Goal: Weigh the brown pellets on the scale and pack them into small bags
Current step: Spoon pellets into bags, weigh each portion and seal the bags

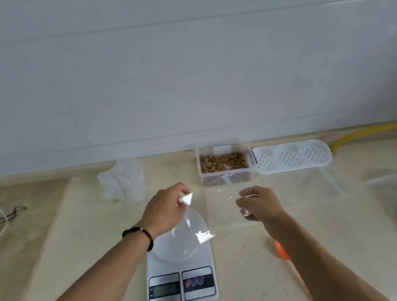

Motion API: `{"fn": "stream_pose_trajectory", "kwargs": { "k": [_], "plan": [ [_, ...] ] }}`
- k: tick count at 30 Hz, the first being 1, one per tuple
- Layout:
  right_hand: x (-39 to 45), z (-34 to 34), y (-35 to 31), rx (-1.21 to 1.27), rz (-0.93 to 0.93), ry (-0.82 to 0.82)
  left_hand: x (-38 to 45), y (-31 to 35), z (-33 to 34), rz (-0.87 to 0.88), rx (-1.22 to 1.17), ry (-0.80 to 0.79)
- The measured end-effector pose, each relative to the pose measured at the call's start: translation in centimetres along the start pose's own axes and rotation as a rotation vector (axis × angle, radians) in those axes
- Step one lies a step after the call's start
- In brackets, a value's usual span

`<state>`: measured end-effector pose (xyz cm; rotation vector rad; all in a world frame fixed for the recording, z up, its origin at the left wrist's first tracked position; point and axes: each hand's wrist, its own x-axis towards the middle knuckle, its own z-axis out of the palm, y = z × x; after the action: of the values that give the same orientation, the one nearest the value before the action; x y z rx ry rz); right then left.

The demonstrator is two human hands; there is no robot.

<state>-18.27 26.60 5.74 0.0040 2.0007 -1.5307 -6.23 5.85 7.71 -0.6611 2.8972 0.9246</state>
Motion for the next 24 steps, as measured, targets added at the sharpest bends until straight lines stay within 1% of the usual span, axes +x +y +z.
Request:
{"fn": "stream_pose_trajectory", "kwargs": {
  "k": [4, 7, 13, 16, 20, 22, 24],
  "plan": [
    [0.0, 4.3, 1.3, -0.061, 0.014, -0.022, -0.4, -4.4, -0.6, 0.002, 0.122, 0.042],
    [0.0, 6.3, 2.2, -0.154, 0.008, -0.030, -0.5, -6.7, -0.6, -0.014, 0.169, 0.046],
    [0.3, 8.0, 3.5, -0.300, 0.043, -0.018, -0.6, -9.0, 0.2, -0.005, 0.190, 0.062],
    [0.1, 8.2, 4.2, -0.401, 0.035, 0.029, -1.5, -9.7, 0.9, 0.053, 0.245, 0.127],
    [-2.3, 7.9, 5.3, -0.524, -0.054, 0.102, -4.8, -10.1, 2.3, 0.071, 0.249, 0.168],
    [-4.0, 7.8, 6.3, -0.598, -0.160, 0.128, -7.1, -10.4, 3.2, 0.060, 0.261, 0.209],
    [-6.1, 7.8, 8.0, -0.700, -0.305, 0.160, -9.8, -10.7, 4.5, 0.043, 0.270, 0.253]
  ]
}}
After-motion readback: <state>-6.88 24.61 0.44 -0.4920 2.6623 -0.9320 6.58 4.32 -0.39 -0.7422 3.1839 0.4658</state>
